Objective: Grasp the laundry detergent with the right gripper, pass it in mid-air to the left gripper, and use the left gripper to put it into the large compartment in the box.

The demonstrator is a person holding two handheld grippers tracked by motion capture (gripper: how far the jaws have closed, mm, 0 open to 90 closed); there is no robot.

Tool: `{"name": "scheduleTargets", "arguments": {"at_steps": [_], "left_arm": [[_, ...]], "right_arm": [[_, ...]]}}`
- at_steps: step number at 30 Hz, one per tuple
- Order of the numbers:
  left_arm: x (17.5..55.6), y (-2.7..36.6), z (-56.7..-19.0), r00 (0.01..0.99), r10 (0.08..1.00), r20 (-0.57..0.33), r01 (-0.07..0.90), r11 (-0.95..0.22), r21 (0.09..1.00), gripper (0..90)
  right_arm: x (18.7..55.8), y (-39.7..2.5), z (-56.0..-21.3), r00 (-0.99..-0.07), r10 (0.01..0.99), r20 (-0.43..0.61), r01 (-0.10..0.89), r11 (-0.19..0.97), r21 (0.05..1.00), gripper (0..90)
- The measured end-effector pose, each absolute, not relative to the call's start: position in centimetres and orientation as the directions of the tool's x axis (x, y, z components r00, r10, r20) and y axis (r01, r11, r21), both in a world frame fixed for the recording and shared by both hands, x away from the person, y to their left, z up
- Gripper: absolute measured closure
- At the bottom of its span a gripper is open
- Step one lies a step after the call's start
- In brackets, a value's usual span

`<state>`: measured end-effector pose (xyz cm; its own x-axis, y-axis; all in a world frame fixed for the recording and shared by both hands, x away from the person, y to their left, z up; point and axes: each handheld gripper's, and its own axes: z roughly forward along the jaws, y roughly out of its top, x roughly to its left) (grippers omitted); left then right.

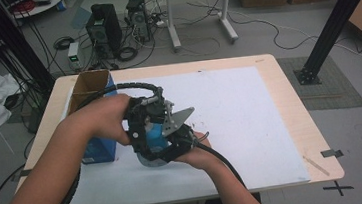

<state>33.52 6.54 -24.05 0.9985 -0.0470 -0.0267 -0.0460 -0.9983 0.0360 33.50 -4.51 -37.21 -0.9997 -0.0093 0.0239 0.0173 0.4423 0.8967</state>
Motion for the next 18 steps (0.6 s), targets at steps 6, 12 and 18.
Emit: {"name": "scheduleTargets", "arguments": {"at_steps": [6,12,18], "left_arm": [[33.60,6.65,-24.04,0.998,-0.033,-0.046,-0.031,-0.999,0.030,12.2],[33.62,6.69,-24.10,0.998,-0.036,-0.042,-0.035,-0.999,0.021,16.9],[33.60,6.57,-24.02,0.999,-0.039,-0.019,-0.039,-0.999,0.024,18.5]], "right_arm": [[33.59,-4.41,-37.23,-1.000,-0.007,0.013,0.008,0.438,0.899,47.3],[33.53,-4.36,-37.23,-1.000,-0.012,0.016,0.009,0.433,0.901,47.3],[33.57,-4.44,-37.18,-1.000,-0.008,0.021,0.016,0.427,0.904,47.3]]}}
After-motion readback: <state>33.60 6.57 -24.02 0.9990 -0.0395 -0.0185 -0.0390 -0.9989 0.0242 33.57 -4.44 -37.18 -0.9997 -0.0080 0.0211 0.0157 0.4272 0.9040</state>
